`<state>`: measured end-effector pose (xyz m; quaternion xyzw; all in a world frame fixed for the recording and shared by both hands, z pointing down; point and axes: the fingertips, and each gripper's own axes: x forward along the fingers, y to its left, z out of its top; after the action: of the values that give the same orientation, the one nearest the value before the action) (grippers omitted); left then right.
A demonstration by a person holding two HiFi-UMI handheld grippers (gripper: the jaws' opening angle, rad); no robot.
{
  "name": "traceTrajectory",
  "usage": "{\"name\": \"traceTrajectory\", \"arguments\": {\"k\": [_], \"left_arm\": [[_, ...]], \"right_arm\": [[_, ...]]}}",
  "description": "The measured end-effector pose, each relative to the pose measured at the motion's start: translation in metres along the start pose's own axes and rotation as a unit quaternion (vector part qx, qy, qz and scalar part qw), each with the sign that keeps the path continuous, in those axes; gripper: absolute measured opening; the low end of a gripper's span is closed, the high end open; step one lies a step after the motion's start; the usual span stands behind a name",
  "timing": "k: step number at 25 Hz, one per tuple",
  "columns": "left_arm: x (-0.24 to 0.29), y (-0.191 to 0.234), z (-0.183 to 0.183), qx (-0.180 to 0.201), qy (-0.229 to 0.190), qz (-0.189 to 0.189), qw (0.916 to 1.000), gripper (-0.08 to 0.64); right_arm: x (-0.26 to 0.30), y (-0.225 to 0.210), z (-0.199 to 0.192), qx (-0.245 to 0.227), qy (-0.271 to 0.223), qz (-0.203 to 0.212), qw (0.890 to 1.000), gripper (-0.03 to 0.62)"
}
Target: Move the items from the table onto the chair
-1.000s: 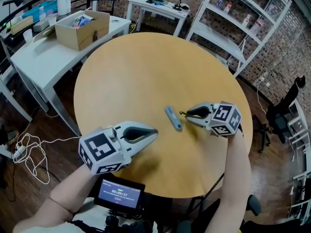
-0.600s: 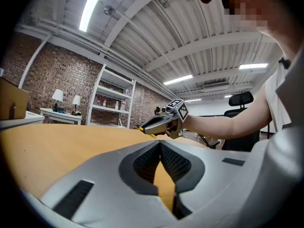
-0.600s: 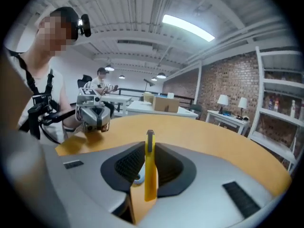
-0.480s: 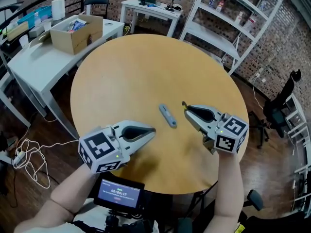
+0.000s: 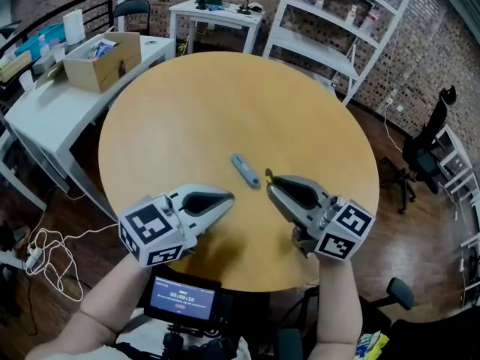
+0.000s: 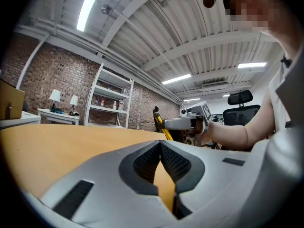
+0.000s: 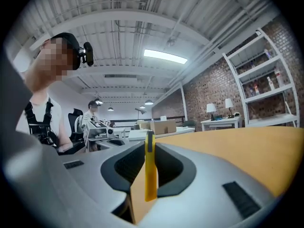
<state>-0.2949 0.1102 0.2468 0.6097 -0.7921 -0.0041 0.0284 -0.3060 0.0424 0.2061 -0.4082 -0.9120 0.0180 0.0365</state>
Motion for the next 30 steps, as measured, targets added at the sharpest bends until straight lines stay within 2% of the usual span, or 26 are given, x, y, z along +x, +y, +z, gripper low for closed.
{"name": "traceTrajectory", "arguments": {"k": [7, 14, 25, 30], "left_arm": [[0.026, -0.022, 0.002, 0.001, -0.001, -0.033, 0.9995, 0.008], [0.067, -0.070, 0.005, 0.008, 0.000, -0.097, 0.9953, 0.008], [0.135, -0.170, 0.010, 0.003, -0.007, -0.207, 0.9783, 0.008], [0.158, -0.204, 0.024, 0.010, -0.022, -0.245, 0.9692, 0.008]], "right_arm": [[-0.041, -0.009, -0.003, 0.004, -0.012, -0.047, 0.999, 0.075], [-0.103, -0.009, -0.006, 0.005, -0.031, -0.111, 0.993, 0.075], [-0.238, 0.002, -0.012, 0.007, -0.053, -0.222, 0.974, 0.075], [-0.282, 0.011, -0.004, -0.008, -0.068, -0.260, 0.963, 0.075]]}}
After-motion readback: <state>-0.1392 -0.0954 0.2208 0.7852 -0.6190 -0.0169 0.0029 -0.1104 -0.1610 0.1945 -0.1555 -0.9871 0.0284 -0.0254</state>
